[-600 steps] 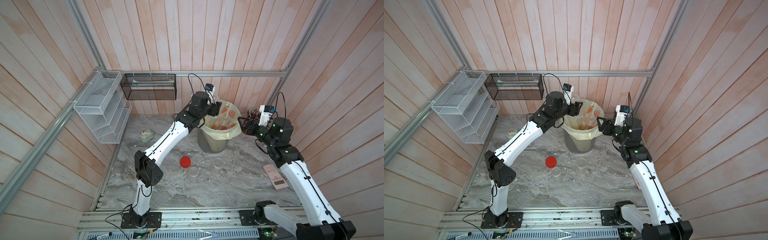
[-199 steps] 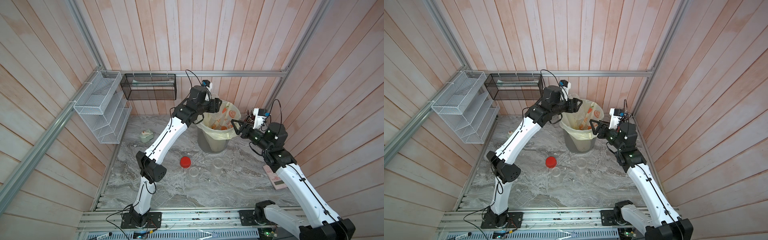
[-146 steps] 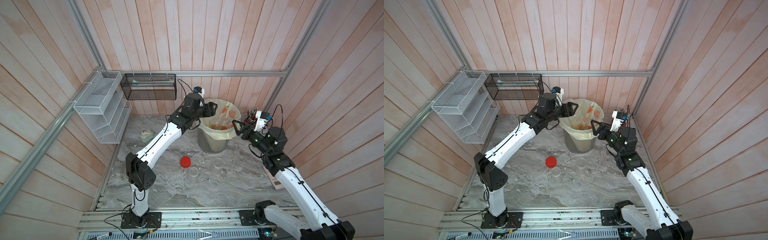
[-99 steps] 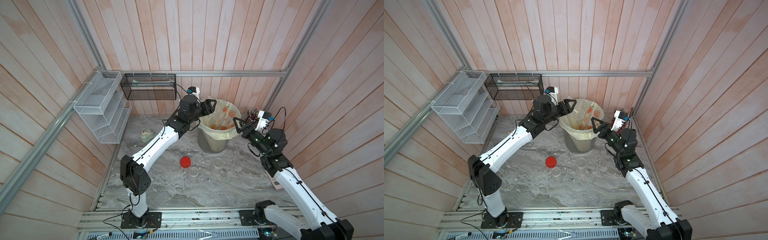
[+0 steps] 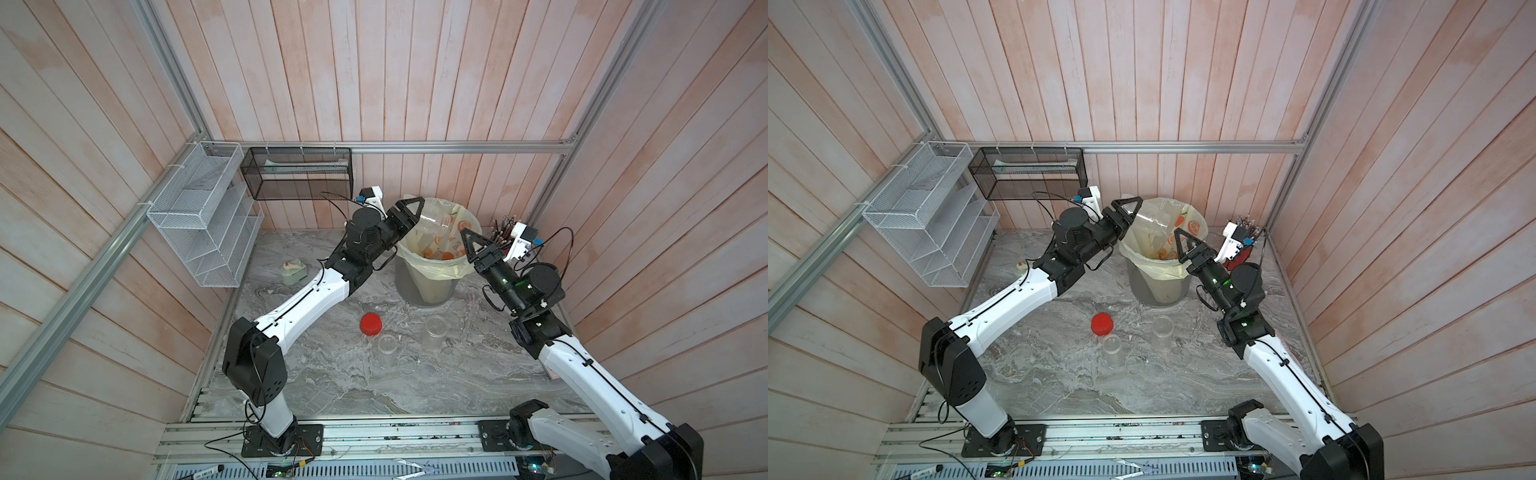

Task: Empty expired oatmeal from jars
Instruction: Pour the expired oatmeal into the trash bin, then place the jar at the center of the board.

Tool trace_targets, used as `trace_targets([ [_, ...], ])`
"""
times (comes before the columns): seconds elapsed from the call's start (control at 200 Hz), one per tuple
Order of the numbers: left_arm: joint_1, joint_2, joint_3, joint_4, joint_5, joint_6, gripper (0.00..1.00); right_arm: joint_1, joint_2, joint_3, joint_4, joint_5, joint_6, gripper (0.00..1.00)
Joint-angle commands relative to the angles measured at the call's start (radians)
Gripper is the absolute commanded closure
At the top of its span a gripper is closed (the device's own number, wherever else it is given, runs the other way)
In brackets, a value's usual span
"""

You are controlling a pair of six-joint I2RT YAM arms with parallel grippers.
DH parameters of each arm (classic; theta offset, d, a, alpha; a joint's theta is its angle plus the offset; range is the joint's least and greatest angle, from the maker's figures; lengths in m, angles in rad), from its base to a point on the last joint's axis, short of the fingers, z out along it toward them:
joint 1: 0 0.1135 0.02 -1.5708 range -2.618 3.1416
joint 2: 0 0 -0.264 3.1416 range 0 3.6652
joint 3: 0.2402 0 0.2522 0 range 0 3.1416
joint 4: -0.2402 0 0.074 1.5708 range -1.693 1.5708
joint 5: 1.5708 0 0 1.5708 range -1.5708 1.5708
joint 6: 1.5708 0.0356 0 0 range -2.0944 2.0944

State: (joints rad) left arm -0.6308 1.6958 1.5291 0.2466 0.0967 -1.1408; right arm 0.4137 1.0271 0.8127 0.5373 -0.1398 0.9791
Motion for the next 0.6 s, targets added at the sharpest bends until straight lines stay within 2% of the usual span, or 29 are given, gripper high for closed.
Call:
trace_targets([
  [0.0, -0.008, -0.067, -0.080, 0.147, -0.032, -0.128, 0.63, 0.041, 0.027, -0.007, 0.098, 0.086, 0.060, 0.16],
  [0.06, -0.012, -0.087, -0.127, 0.184, -0.057, -0.174, 0.63, 0.067, 0.051, -0.006, 0.122, 0.102, 0.083, 0.15],
  [0.3, -0.034, -0.125, -0.188, 0.237, -0.102, -0.226, 0.64, 0.157, 0.139, 0.032, 0.184, 0.167, 0.112, 0.12],
  [0.595, -0.056, -0.172, -0.297, 0.318, -0.147, -0.298, 0.64, 0.211, 0.191, 0.065, 0.256, 0.182, 0.114, 0.09],
])
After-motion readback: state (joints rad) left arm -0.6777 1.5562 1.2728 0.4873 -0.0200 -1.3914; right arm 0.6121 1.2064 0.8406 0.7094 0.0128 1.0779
